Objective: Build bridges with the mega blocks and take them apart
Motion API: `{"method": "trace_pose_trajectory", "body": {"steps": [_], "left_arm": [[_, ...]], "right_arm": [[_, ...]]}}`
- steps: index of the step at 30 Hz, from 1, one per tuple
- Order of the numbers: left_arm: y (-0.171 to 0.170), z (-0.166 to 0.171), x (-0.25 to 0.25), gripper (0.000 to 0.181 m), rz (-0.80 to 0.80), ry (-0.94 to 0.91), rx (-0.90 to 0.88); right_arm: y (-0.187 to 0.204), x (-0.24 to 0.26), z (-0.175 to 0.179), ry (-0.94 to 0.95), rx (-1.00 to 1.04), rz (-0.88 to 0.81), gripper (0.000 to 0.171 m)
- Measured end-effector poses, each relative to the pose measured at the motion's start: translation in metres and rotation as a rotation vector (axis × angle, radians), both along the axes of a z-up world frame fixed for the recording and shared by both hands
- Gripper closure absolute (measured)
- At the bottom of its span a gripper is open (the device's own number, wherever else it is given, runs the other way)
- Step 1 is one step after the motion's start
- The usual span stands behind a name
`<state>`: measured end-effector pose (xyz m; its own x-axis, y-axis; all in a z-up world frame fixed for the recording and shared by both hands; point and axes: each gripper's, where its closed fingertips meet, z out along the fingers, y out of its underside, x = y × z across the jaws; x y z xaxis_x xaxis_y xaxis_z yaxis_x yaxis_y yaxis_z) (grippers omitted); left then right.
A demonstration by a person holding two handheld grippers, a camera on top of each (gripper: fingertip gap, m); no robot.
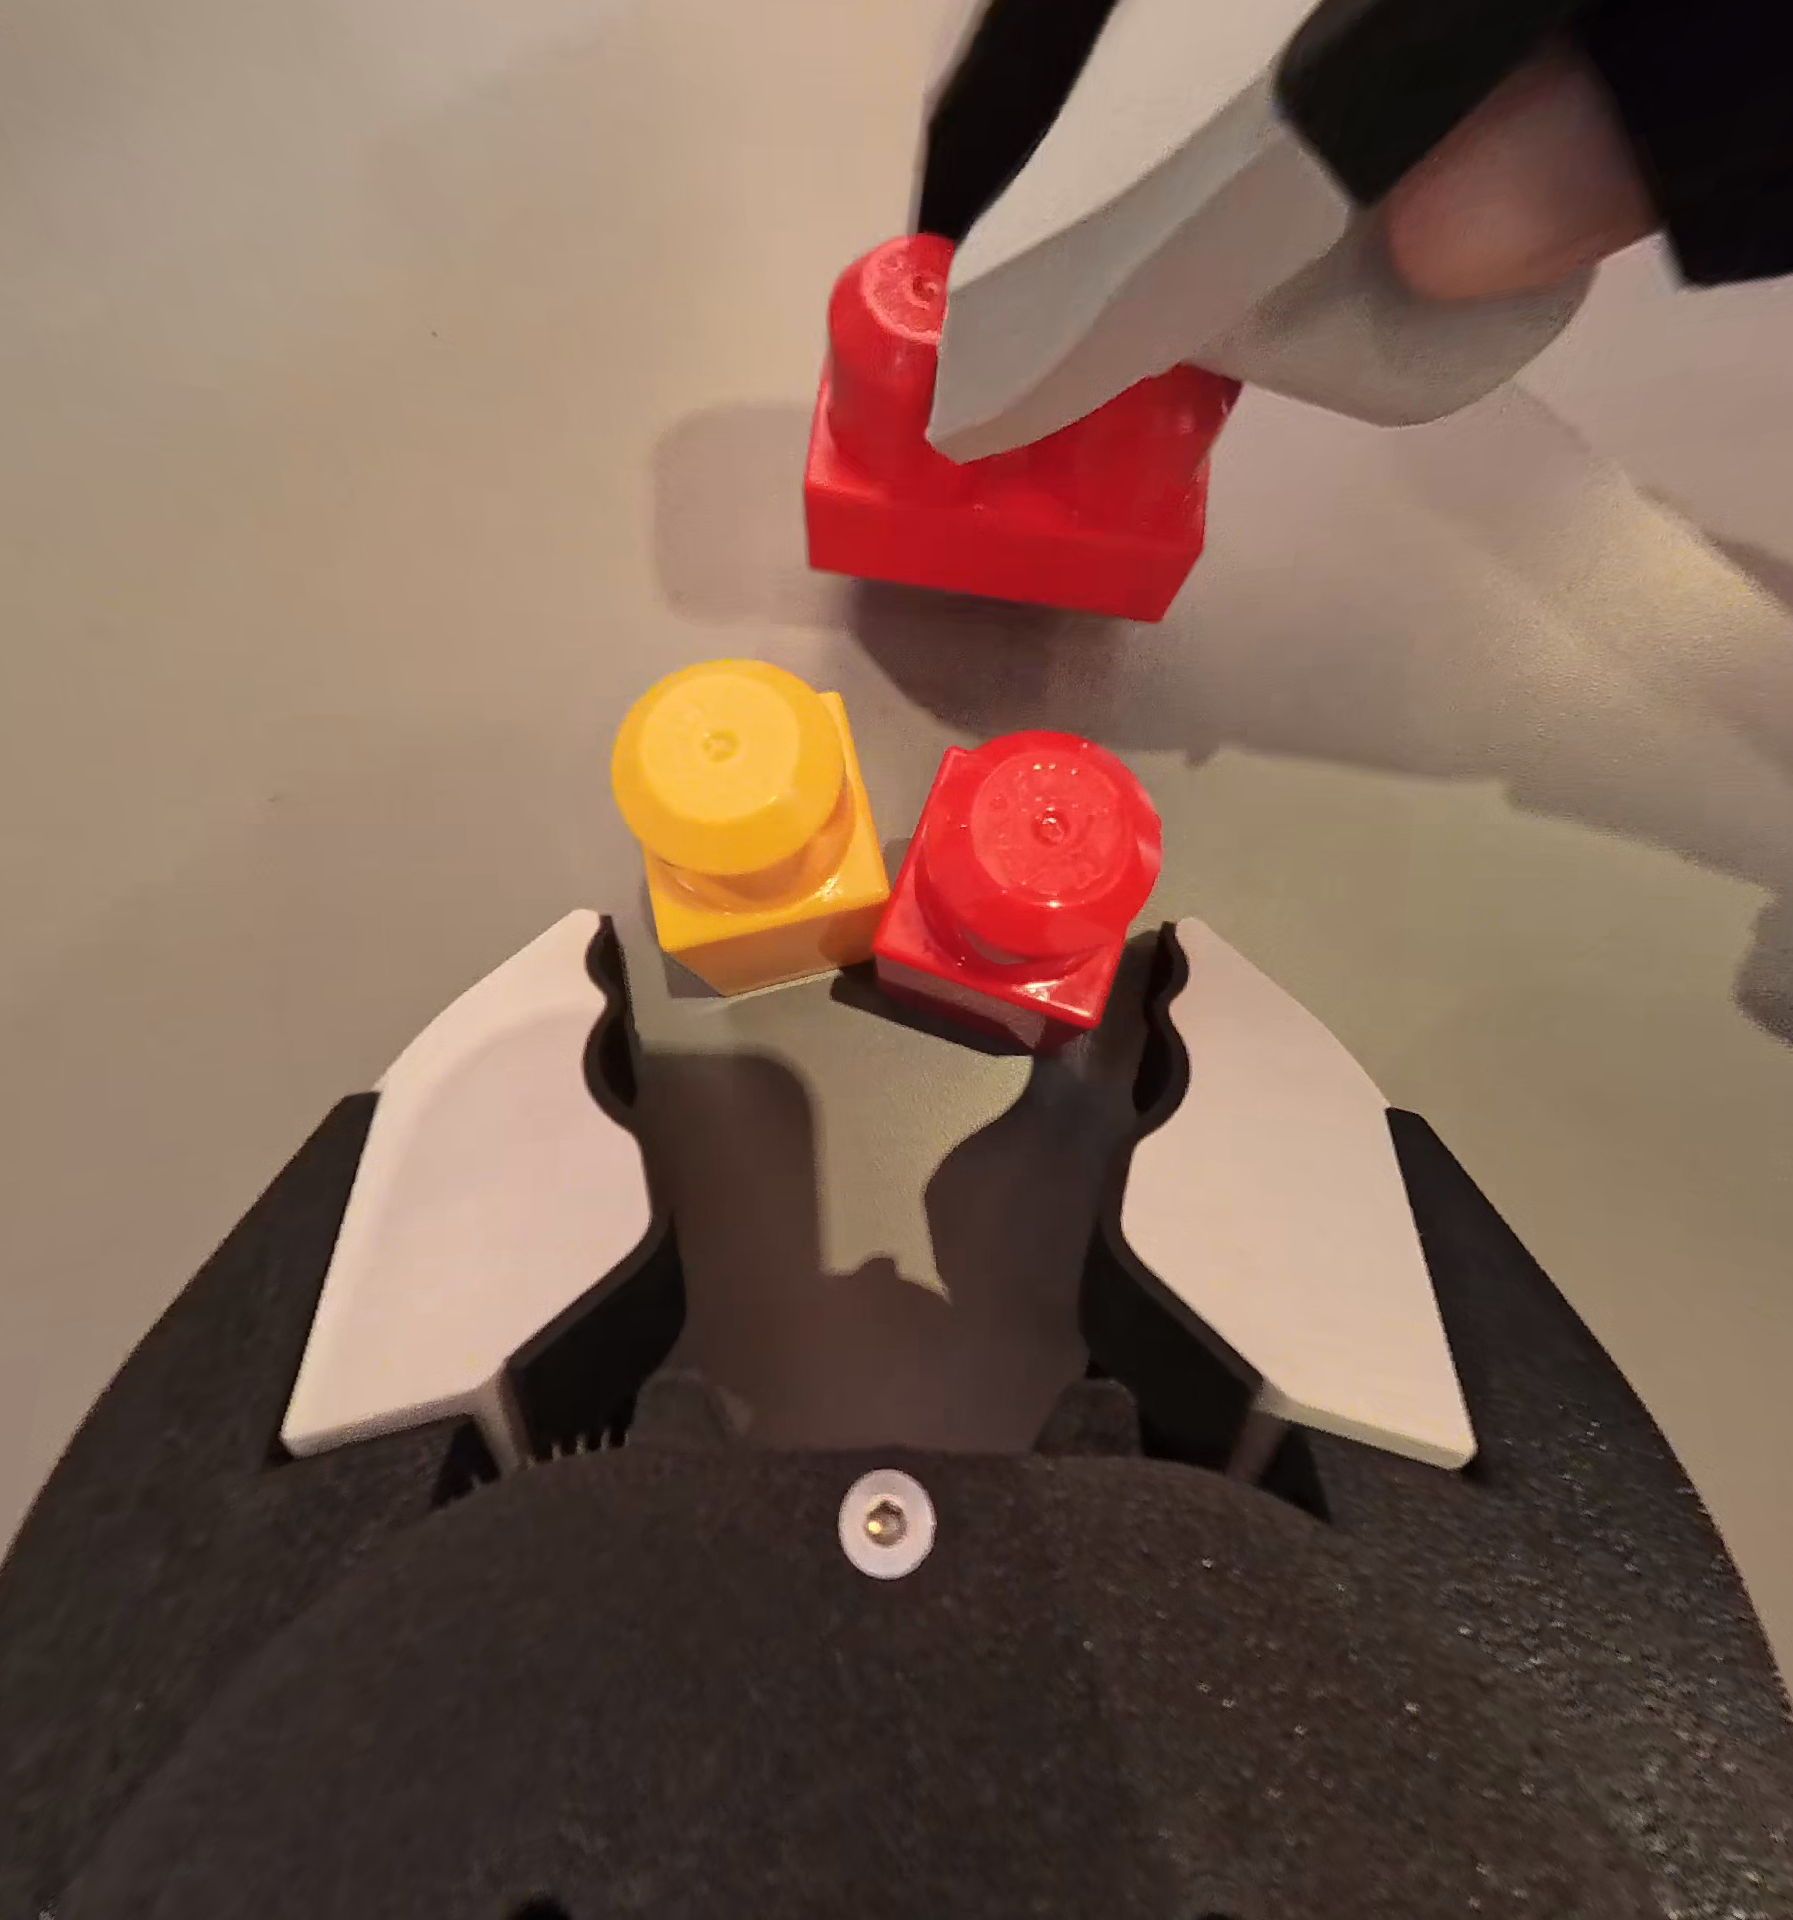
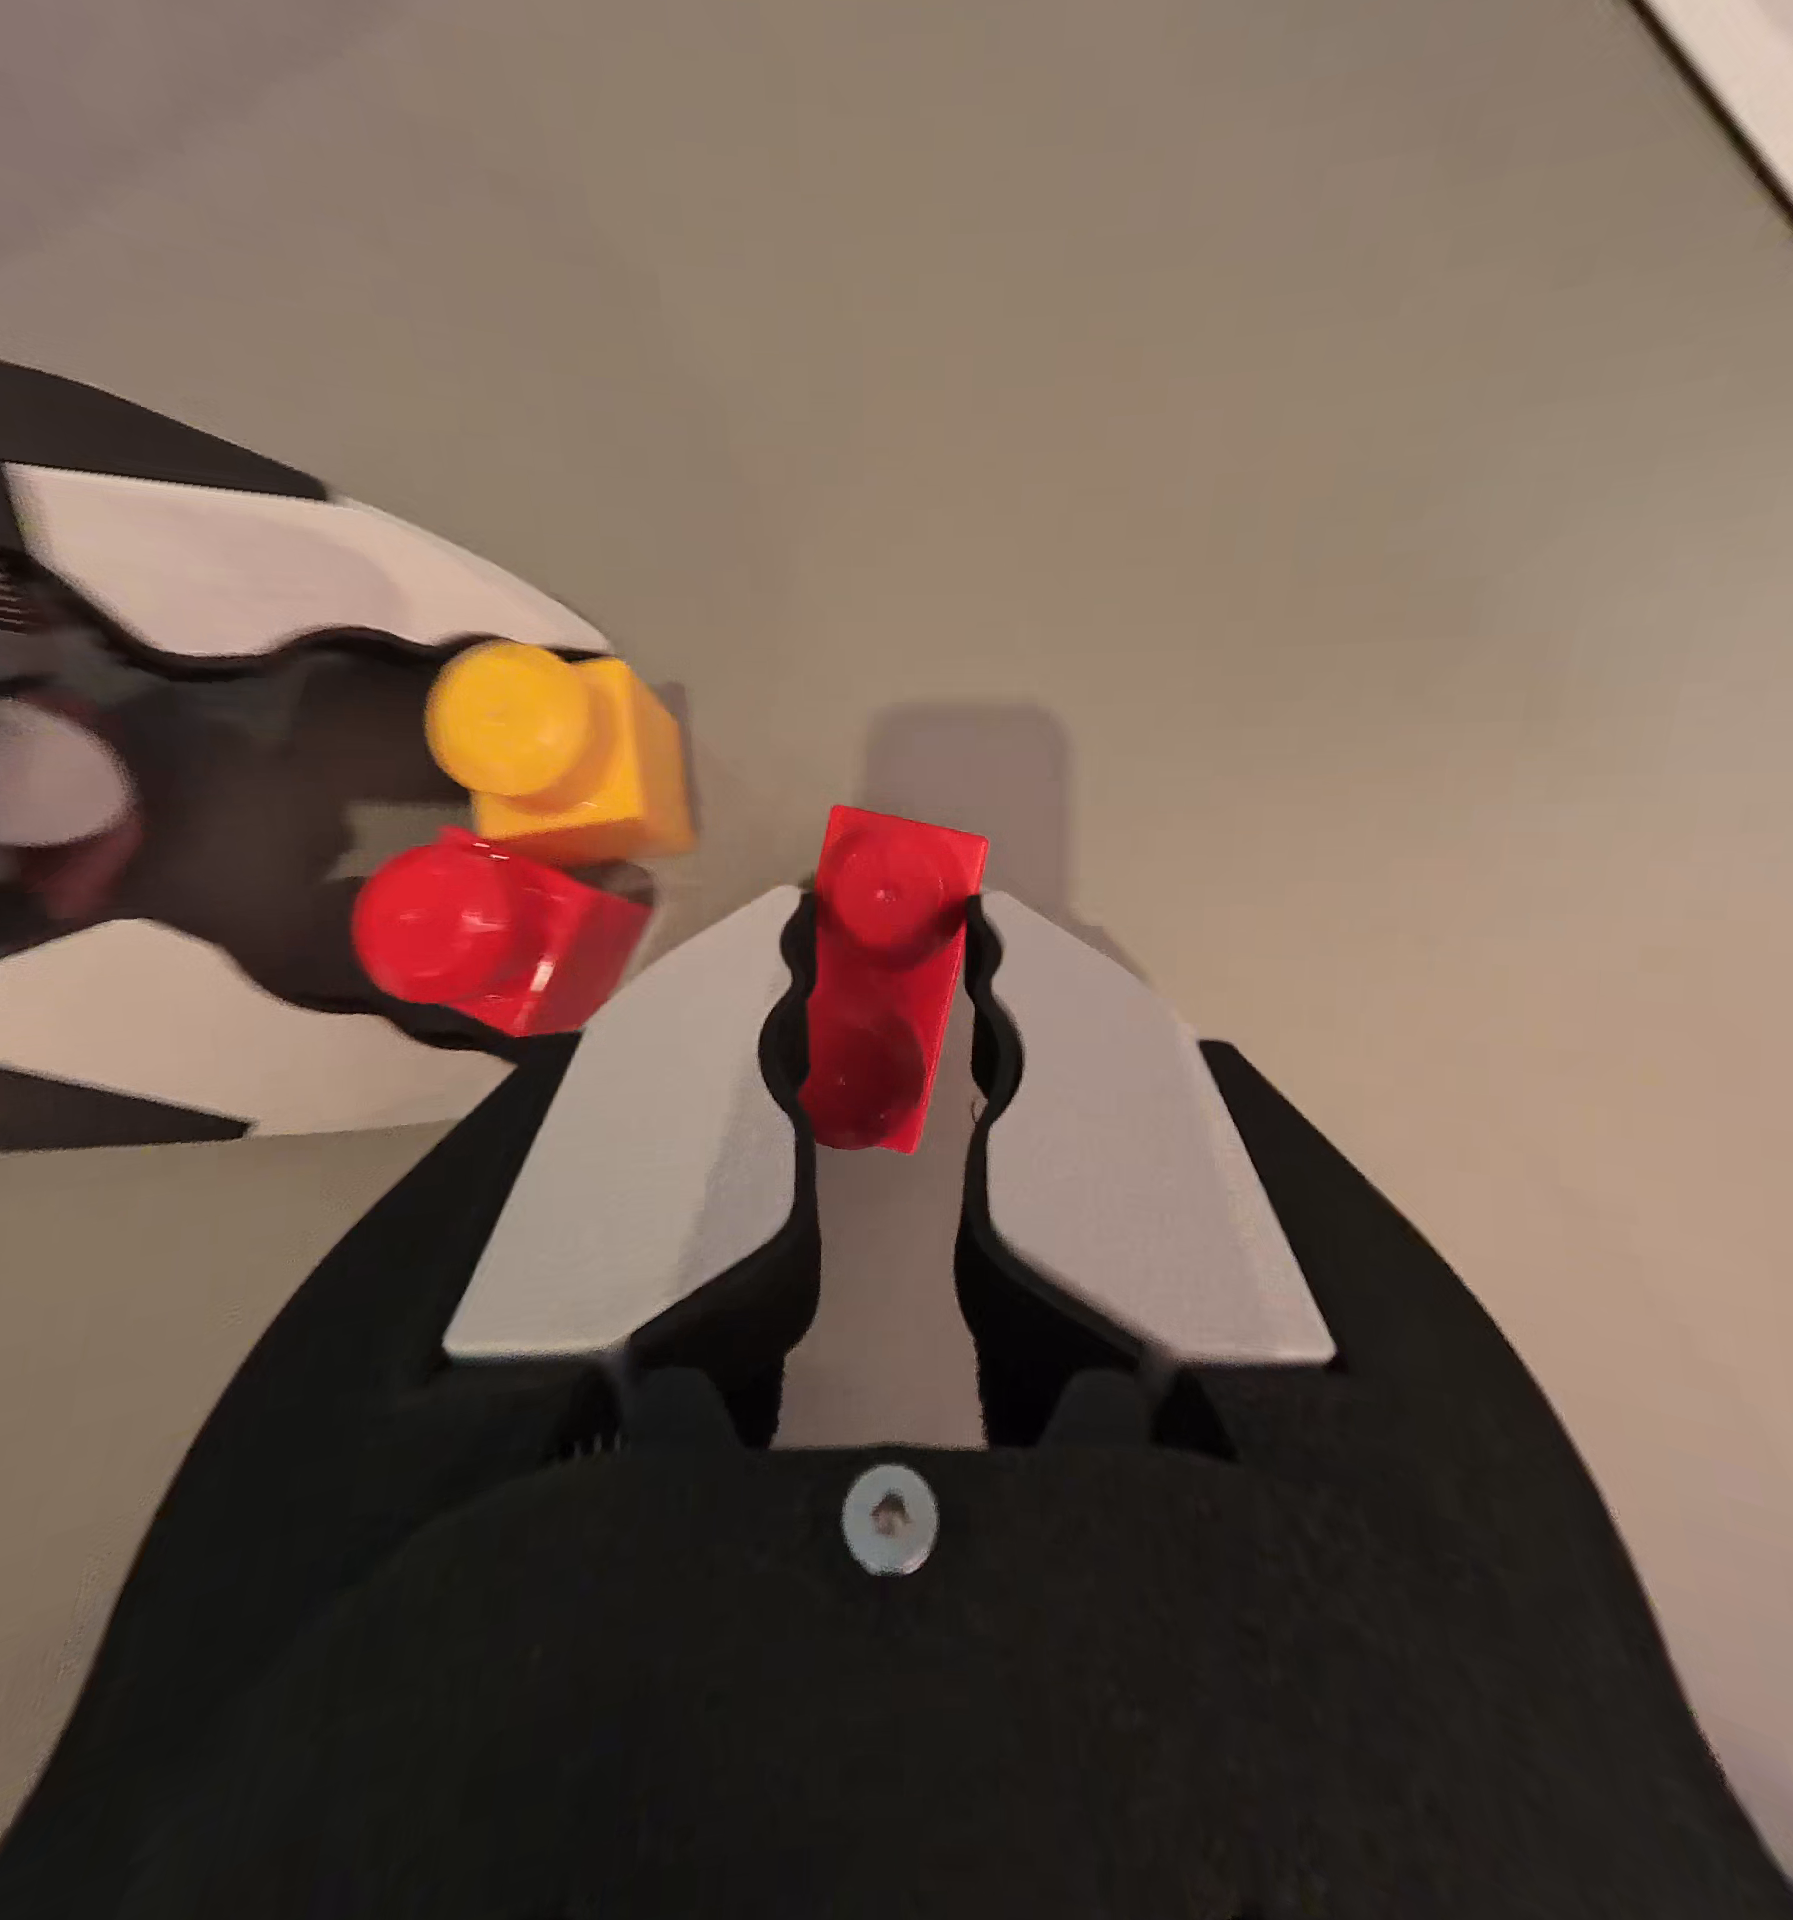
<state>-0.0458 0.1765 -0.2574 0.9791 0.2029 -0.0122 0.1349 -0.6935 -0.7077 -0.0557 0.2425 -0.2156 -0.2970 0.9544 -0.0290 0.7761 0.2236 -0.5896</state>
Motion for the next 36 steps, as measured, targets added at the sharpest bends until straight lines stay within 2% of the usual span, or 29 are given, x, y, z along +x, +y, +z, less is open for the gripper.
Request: {"method": "trace_pose_trajectory", "body": {"steps": [3, 8, 10, 12, 14, 16, 17, 19, 23, 32, 36], "left_arm": [[-0.003, 0.0, 0.0, 0.083, 0.003, 0.005, -0.001], [-0.003, -0.001, 0.0, 0.082, 0.004, -0.011, -0.004], [-0.004, -0.001, 0.0, 0.081, 0.003, -0.01, -0.004], [-0.004, 0.0, 0.0, 0.081, 0.002, 0.002, -0.002], [-0.005, 0.001, 0.0, 0.081, 0.0, 0.016, 0.001], [-0.005, 0.001, 0.0, 0.082, -0.002, 0.029, 0.004], [-0.005, 0.001, 0.0, 0.082, -0.002, 0.033, 0.004], [-0.005, 0.002, -0.001, 0.082, 0.001, 0.036, 0.006], [-0.005, 0.003, -0.002, 0.083, 0.003, 0.045, 0.017], [-0.004, 0.003, -0.004, 0.083, 0.001, 0.061, 0.011], [-0.001, 0.003, -0.004, 0.086, -0.013, 0.066, 0.014]], "right_arm": [[0.017, 0.006, -0.015, -0.045, 0.07, -0.075, 0.144], [0.023, 0.008, -0.016, -0.011, 0.031, -0.103, 0.143], [0.02, 0.005, -0.01, 0.029, -0.027, -0.111, 0.133], [0.014, 0.004, 0.007, 0.116, -0.061, -0.095, 0.138], [0.007, 0.004, 0.031, 0.233, -0.029, -0.054, 0.151], [-0.009, 0.005, 0.047, 0.309, -0.003, 0.061, 0.163], [-0.015, 0.005, 0.046, 0.304, 0.005, 0.109, 0.171], [-0.025, 0.006, 0.03, 0.238, -0.041, 0.19, 0.171], [-0.033, 0.0, 0.003, 0.165, -0.117, 0.223, 0.171], [-0.041, -0.012, -0.016, 0.094, -0.001, 0.259, 0.171], [-0.047, -0.01, -0.018, 0.077, -0.016, 0.281, 0.171]]}}
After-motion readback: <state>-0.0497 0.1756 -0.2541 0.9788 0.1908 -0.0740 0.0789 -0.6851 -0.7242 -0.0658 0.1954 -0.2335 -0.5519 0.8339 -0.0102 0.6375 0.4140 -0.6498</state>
